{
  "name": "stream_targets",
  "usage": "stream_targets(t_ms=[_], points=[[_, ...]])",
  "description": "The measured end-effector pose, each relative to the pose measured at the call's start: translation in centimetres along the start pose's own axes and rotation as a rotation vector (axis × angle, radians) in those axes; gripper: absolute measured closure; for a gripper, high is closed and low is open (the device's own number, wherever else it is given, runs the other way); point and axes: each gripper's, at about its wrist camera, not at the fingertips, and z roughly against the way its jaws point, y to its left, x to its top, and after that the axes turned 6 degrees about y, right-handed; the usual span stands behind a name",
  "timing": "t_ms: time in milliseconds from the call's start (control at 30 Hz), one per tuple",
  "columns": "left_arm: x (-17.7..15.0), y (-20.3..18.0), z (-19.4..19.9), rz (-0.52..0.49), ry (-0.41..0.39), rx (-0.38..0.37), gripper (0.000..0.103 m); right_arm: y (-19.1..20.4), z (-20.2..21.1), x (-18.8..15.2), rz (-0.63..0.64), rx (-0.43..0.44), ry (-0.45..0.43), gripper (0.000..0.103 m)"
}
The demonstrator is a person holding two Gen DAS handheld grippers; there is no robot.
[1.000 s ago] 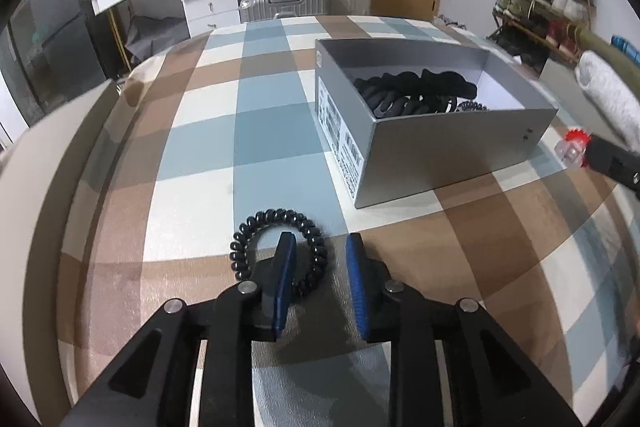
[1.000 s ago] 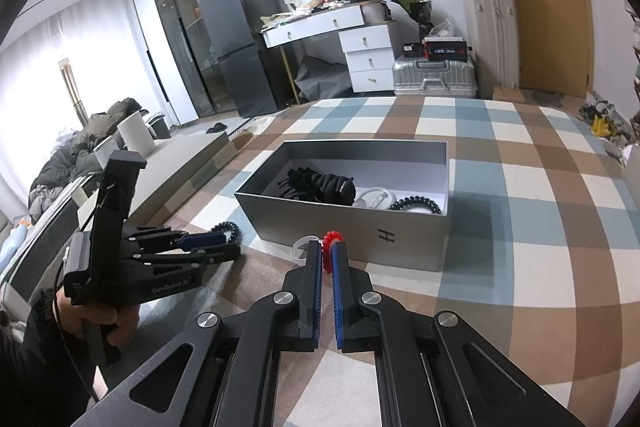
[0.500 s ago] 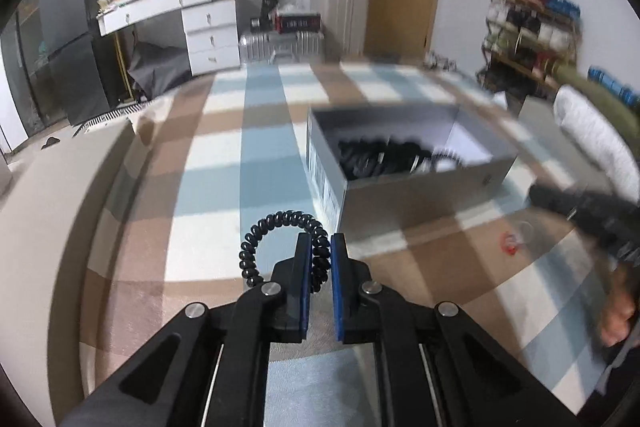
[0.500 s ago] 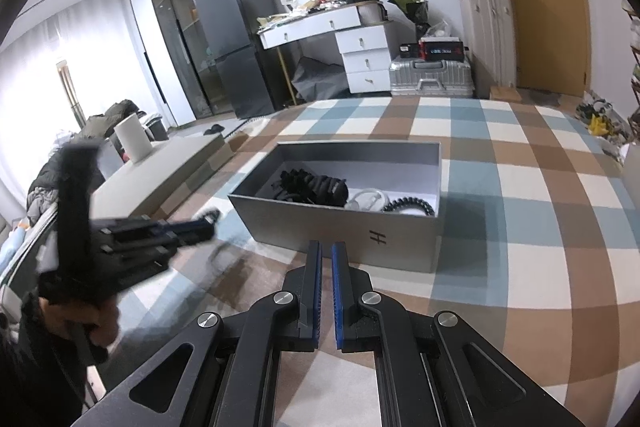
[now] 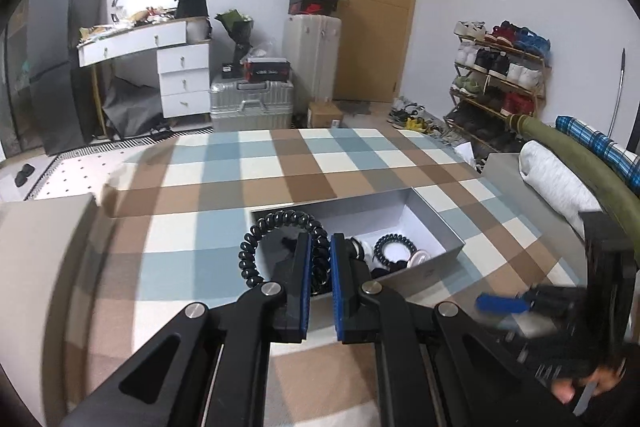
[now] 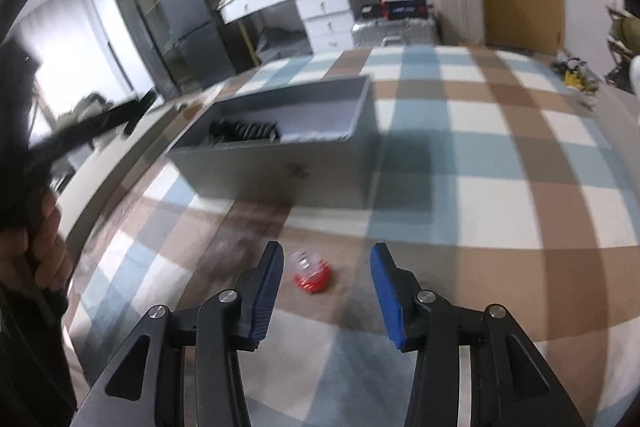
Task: Organize jewelry
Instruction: 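Carry the coil hair tie and red badge toward the grey box, then open both tools over the grey box to release the items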
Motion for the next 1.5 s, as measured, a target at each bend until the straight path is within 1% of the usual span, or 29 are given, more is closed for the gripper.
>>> stream_targets(t_ms=[33,67,100,133,200,267,367,467,533,567,600,633,667,700,733,867,900,933,967,1033,1067,1100,1133,1167,1233,1267,1300,1367,1500], points=[[0.1,0.0,-0.5,0.002,0.003,-0.004,0.099,0.6,-0.5,-0.1,0.021,-0.011,0.009,0.058],[0.2,0.0,-0.8,0.001,0.006,-0.010,0.099,0.9,-1.0,-0.1,0.034,-0.013,0.024,0.061],[0.3,0.0,-1.1,-0.001,0.008,-0.012,0.099,1.3,-1.6,-0.2,0.047,-0.013,0.044,0.069],[0.2,-0.1,-1.2,-0.004,0.008,-0.013,0.099,1.8,-2.2,-0.3,0.066,-0.019,0.062,0.080],[0.3,-0.2,-1.4,-0.011,0.007,-0.015,0.099,2.2,-2.1,-0.3,0.092,-0.050,0.054,0.090],[0.5,-0.4,-1.5,-0.017,0.001,-0.017,0.099,2.3,-1.2,0.0,0.094,-0.029,0.010,0.090],[0.8,-0.9,-1.8,-0.029,-0.003,-0.025,0.099,2.7,1.0,1.4,0.088,-0.004,-0.103,0.090],[1.2,-1.4,-2.7,-0.048,0.010,-0.027,0.098,3.2,1.7,3.4,0.087,-0.007,-0.153,0.089],[1.1,-1.5,-3.3,-0.042,0.038,-0.032,0.097,3.3,1.2,5.0,0.073,-0.026,-0.161,0.085],[1.0,-1.5,-3.4,-0.038,0.053,-0.031,0.097,3.2,0.8,5.4,0.060,-0.040,-0.161,0.081],[0.9,-1.5,-3.5,-0.037,0.066,-0.022,0.092,3.2,0.5,5.7,0.052,-0.046,-0.165,0.073],[0.7,-1.5,-3.5,-0.035,0.073,-0.014,0.082,3.1,0.3,5.9,0.050,-0.051,-0.168,0.072],[0.6,-1.3,-3.3,-0.029,0.074,-0.012,0.075,3.0,0.3,6.0,0.051,-0.055,-0.169,0.072],[0.4,-1.1,-3.0,-0.023,0.066,-0.016,0.063,2.9,0.3,5.9,0.049,-0.054,-0.169,0.073],[0.2,-1.0,-2.7,-0.017,0.059,-0.017,0.052,2.7,0.3,5.8,0.044,-0.053,-0.171,0.073],[-0.2,-0.4,-1.7,0.009,0.044,-0.020,0.042,1.8,0.7,5.1,0.033,-0.059,-0.157,0.073],[-0.4,-0.3,-1.4,0.012,0.043,-0.018,0.036,1.5,0.8,4.8,0.028,-0.060,-0.154,0.071],[-0.4,-0.4,-1.3,0.013,0.043,-0.017,0.029,1.3,0.9,4.6,0.022,-0.056,-0.154,0.064],[-0.6,-0.5,-1.1,0.016,0.044,-0.019,0.027,1.2,1.0,4.4,0.017,-0.054,-0.156,0.060],[-0.6,-0.6,-1.0,0.017,0.046,-0.028,0.021,1.1,1.4,4.1,0.011,-0.043,-0.164,0.046],[-0.7,-0.7,-0.9,0.016,0.044,-0.023,0.020,1.1,1.5,4.0,0.010,-0.039,-0.166,0.044],[-0.8,-0.8,-0.8,0.015,0.041,-0.015,0.018,1.2,1.7,4.0,0.009,-0.033,-0.171,0.038],[-0.8,-0.9,-0.7,0.009,0.037,-0.005,0.016,1.2,1.9,4.0,0.006,-0.026,-0.180,0.028],[-1.0,-0.9,-0.6,0.005,0.032,0.002,0.014,1.1,2.2,3.9,0.003,-0.018,-0.188,0.023],[-1.3,-1.1,-0.1,-0.002,0.016,0.023,0.001,1.1,2.6,3.8,-0.002,0.003,-0.206,0.009],[-1.5,-1.0,0.1,-0.003,0.006,0.029,0.001,1.1,2.7,3.8,-0.003,0.006,-0.212,0.006],[-1.6,-1.0,0.3,-0.004,-0.002,0.034,0.001,1.1,2.9,3.7,-0.003,0.006,-0.224,0.000],[-2.1,-0.8,0.5,-0.007,-0.009,0.049,0.001,1.1,3.2,3.5,-0.004,0.010,-0.247,0.000],[-3.3,-0.2,0.7,0.006,-0.025,0.066,0.001,1.1,3.0,2.9,-0.001,0.023,-0.263,0.000]])
